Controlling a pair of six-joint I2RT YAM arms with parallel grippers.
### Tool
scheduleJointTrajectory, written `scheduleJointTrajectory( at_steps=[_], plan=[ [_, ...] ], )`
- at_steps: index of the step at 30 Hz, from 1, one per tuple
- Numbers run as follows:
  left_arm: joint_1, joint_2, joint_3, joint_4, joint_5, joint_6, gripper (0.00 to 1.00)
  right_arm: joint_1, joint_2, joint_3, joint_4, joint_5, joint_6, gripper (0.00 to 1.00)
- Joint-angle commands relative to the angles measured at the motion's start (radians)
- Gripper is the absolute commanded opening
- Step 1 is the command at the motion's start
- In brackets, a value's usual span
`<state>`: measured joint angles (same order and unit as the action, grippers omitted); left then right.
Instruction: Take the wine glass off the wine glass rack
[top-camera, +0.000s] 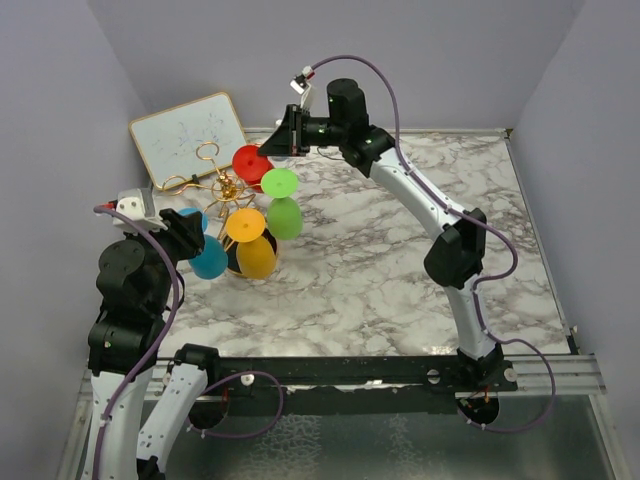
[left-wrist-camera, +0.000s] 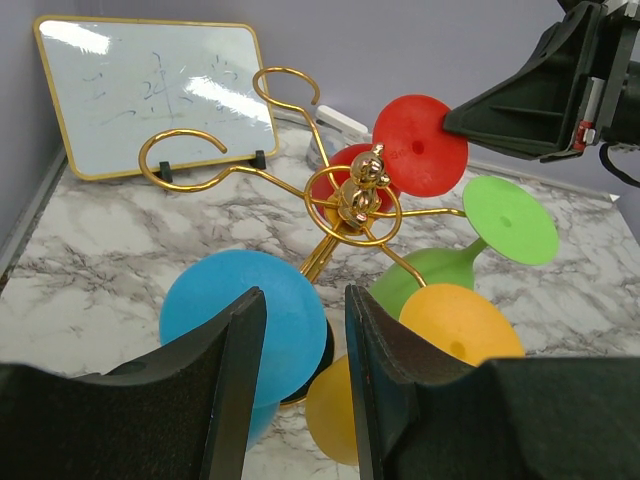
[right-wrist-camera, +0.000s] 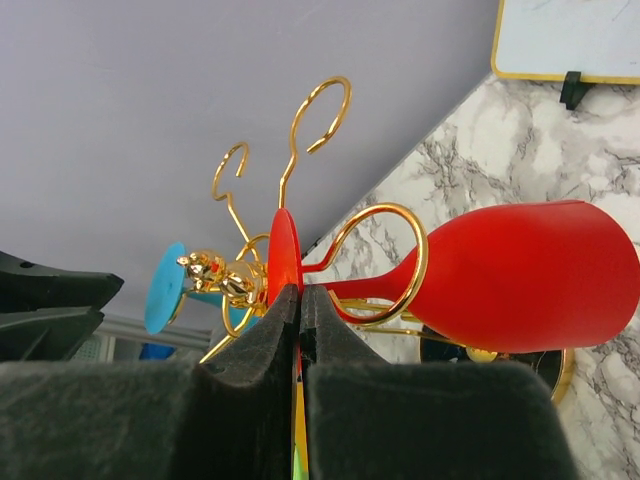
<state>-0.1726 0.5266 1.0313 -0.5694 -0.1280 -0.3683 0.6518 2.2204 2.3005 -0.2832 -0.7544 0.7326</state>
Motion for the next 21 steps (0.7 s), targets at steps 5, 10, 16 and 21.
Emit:
scheduleJointTrajectory(
  at_steps=[5, 10, 16, 21],
  plan=[
    [-0.005, -0.013, 0.000, 0.008, -0.003, -0.002, 0.41, 0.011, -0.136, -0.096, 0.006, 0.081, 0.009, 0.01],
    [-0.004, -0.016, 0.006, -0.001, -0.005, -0.001, 0.41, 0.006, -0.211, -0.218, 0.046, 0.167, 0.028, 0.01],
    [-0.004, -0.026, 0.011, -0.007, -0.014, 0.002, 0.41, -0.013, -0.246, -0.274, 0.073, 0.214, 0.053, 0.01],
    [-0.005, -0.028, 0.014, -0.013, -0.017, 0.000, 0.41, -0.026, -0.255, -0.292, 0.085, 0.276, 0.060, 0.01]
  ],
)
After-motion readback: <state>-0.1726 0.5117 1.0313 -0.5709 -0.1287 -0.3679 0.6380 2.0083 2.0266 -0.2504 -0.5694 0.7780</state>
